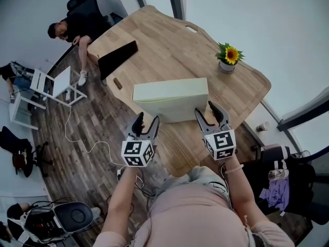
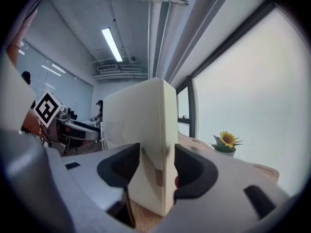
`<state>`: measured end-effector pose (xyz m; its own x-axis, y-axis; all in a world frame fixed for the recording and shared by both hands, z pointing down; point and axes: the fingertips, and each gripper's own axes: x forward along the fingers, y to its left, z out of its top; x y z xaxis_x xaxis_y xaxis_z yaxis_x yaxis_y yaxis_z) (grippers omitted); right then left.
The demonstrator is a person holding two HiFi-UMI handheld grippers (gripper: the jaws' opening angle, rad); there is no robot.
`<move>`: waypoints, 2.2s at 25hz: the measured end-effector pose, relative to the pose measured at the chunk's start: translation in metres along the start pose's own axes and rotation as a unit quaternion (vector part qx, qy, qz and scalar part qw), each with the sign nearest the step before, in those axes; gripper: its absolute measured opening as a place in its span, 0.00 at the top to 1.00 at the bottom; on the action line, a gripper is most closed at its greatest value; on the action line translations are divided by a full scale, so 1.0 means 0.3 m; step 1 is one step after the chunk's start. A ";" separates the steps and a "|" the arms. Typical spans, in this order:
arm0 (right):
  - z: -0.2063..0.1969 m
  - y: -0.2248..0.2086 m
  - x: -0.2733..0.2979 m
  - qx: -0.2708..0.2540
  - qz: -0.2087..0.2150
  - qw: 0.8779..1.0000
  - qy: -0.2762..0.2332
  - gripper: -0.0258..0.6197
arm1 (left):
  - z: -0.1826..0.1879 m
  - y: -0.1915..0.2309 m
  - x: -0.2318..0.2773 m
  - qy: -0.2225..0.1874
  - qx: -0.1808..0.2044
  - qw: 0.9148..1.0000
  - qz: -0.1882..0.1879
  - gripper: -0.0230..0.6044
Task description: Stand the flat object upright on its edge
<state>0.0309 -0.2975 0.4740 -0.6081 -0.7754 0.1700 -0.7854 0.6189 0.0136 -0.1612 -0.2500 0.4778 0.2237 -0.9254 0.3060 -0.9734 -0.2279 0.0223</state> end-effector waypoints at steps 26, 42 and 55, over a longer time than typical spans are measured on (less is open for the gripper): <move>0.038 0.145 -0.170 -0.012 -0.037 0.999 0.005 0.75 | 0.027 -0.039 -0.195 -0.037 -0.001 0.999 -0.018 0.85; 0.048 0.258 -0.304 -0.005 -0.044 0.999 -0.001 0.93 | 0.085 -0.097 -0.395 -0.085 0.006 0.996 -0.011 0.93; 0.091 0.341 -0.422 -0.007 -0.046 0.999 -0.016 0.96 | 0.085 -0.149 -0.534 -0.094 0.019 0.995 -0.013 0.94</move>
<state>0.0245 -0.1394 0.4270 -0.5368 -0.8327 0.1362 -0.8366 0.5462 0.0418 -0.1525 -0.0992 0.4035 0.2565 -0.9587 0.1228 -0.9657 -0.2594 -0.0086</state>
